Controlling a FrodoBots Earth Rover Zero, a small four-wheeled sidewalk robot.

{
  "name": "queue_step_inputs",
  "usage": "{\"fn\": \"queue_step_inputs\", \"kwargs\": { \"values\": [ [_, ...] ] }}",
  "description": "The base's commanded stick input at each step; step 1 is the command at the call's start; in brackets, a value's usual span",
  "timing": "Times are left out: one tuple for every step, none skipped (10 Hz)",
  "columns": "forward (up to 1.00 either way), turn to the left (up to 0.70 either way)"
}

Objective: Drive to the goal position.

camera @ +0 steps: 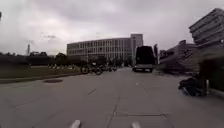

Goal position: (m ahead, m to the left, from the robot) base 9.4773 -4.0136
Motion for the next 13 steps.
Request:
{"fn": "queue_step_inputs", "kwargs": {
  "values": [
    [0.7,0.0],
    [0.7,0.0],
    [0.7,0.0],
    [0.7,0.0],
    [0.7,0.0],
    [0.7,-0.02],
    [0.7,-0.13],
    [0.7,-0.3],
    [0.7,-0.24],
    [0.7,-0.06],
    [0.7,0.0],
    [0.7,0.0],
    [0.7,0.0]
  ]
}}
